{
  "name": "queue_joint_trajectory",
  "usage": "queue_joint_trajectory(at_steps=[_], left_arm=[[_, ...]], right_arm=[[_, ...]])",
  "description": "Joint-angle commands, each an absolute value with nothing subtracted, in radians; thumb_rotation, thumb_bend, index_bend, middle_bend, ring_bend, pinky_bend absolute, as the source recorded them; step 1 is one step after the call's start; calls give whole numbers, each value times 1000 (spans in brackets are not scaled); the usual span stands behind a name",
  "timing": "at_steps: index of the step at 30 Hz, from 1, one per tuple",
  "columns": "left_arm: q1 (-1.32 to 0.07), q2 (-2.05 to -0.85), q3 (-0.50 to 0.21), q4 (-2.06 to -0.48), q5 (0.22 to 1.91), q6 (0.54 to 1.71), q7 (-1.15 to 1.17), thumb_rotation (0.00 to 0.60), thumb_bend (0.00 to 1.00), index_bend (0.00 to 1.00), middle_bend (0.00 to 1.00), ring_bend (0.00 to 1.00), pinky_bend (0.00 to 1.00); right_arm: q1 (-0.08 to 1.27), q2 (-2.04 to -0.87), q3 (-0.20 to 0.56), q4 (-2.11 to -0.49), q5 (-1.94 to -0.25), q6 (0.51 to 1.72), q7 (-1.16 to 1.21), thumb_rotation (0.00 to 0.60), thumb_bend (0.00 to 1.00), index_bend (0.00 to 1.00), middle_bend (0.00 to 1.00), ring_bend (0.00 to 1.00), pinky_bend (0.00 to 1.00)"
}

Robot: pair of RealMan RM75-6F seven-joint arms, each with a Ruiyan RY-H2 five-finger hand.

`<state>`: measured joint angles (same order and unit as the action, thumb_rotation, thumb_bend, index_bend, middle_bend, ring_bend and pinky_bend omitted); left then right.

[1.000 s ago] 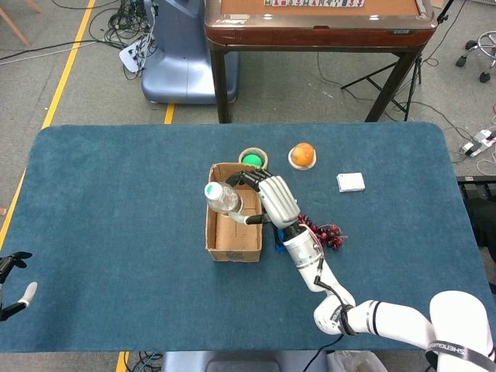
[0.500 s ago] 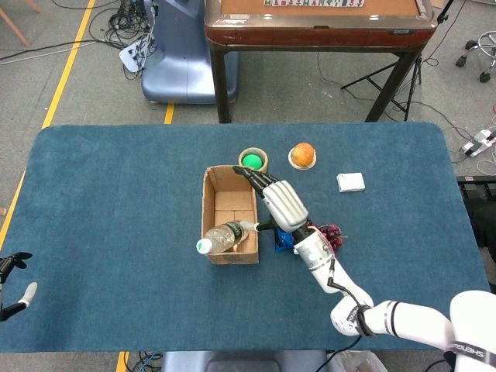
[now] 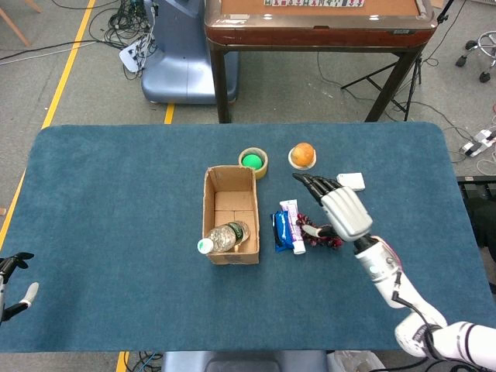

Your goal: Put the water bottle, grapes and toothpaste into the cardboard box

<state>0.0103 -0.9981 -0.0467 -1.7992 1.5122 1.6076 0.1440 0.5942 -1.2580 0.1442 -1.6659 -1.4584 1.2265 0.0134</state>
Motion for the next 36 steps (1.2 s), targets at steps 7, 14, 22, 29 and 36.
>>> queue_joint_trajectory(at_steps=[7,14,22,29,36], left_arm=[[4,-1006,-48,-1793,1499,1591,149,600,279,317,435,346,550],[4,-1005,-48,-1791,1498,1589,142,600,279,317,435,346,550],[3,-1004,-48,-1790,1498,1588,138,600,279,317,435,346,550],[3,-1002,-50,-1791,1495,1588,132,600,279,317,435,346,550],[3,-999,-50,-1791,1495,1590,123,600,279,317,435,346,550]], right_arm=[[504,-1234,55,-1605,-1512,1265,62,600,0,140,194,208,351],[475,-1241,26,-1586,-1456,1207,-3,600,0,170,194,208,351],[489,-1272,44,-1592,-1277,1075,-154,600,0,170,168,157,318],[511,-1335,70,-1573,-1171,1025,-247,600,0,170,160,147,305],[536,-1391,95,-1549,-1102,986,-278,600,0,170,163,147,305]])
